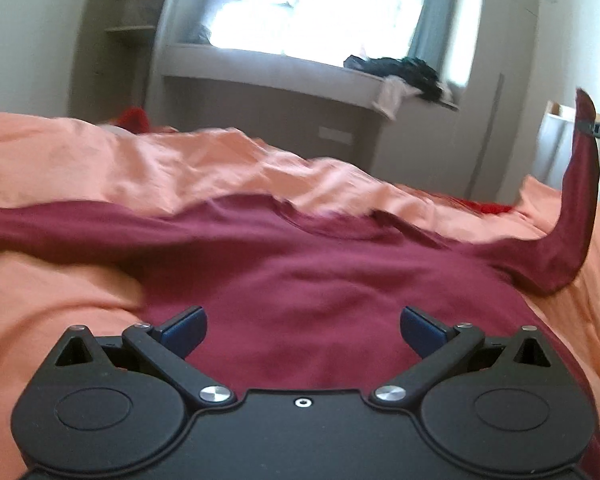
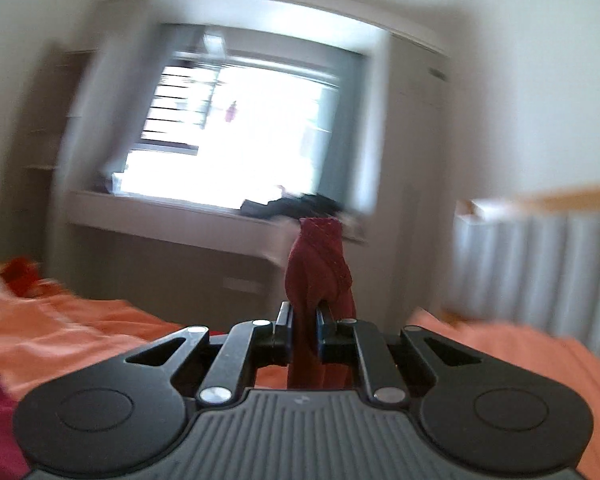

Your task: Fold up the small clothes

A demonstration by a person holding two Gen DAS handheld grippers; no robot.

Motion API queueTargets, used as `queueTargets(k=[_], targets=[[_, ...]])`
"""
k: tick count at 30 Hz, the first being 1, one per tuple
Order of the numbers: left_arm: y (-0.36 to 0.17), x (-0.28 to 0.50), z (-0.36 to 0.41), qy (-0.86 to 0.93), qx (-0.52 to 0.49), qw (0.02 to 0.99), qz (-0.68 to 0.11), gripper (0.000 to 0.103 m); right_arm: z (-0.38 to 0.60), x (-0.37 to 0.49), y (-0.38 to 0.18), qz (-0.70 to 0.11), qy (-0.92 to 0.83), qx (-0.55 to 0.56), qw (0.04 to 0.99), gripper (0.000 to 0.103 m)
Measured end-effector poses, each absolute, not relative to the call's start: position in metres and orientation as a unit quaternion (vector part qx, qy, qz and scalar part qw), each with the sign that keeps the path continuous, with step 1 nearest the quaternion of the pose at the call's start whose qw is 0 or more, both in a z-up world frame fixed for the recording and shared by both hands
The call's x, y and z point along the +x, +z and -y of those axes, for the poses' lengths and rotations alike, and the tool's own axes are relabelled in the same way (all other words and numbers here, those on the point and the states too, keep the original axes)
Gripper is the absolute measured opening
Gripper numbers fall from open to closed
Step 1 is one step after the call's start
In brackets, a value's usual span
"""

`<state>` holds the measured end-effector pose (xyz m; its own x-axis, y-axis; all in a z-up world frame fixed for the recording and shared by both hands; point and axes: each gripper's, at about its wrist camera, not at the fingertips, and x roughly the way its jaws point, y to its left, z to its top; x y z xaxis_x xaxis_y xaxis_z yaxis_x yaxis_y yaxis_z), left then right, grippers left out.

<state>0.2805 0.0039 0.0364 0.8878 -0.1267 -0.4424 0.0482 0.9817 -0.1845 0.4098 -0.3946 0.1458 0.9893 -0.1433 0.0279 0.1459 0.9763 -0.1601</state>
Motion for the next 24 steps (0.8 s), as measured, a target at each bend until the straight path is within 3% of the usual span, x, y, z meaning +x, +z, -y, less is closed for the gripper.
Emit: queueTargets(k=[8, 16, 22, 24], targets=[[0.053, 0.279, -0.052, 0.023, -0.135, 0.966, -0.222, 0.103, 0.245, 0.385, 0.136, 0.010, 0.096, -0.191, 0.977, 0.012], [0.049, 0.283, -0.067, 0.055, -0.140, 0.964, -0.221, 0.103, 0.124, 0.348, 0.054, -0.049, 0.219, -0.317, 0.922, 0.012], [0.045, 0.286, -0.067, 0.044, -0.144, 0.964, -0.218, 0.103, 0.093, 0.325, -0.009, -0.092, 0.264, -0.393, 0.876, 0.012], [0.044, 0.287, -0.065, 0.037, -0.145, 0.965, -0.215, 0.103, 0.094, 0.316, -0.017, -0.103, 0.284, -0.394, 0.868, 0.019]])
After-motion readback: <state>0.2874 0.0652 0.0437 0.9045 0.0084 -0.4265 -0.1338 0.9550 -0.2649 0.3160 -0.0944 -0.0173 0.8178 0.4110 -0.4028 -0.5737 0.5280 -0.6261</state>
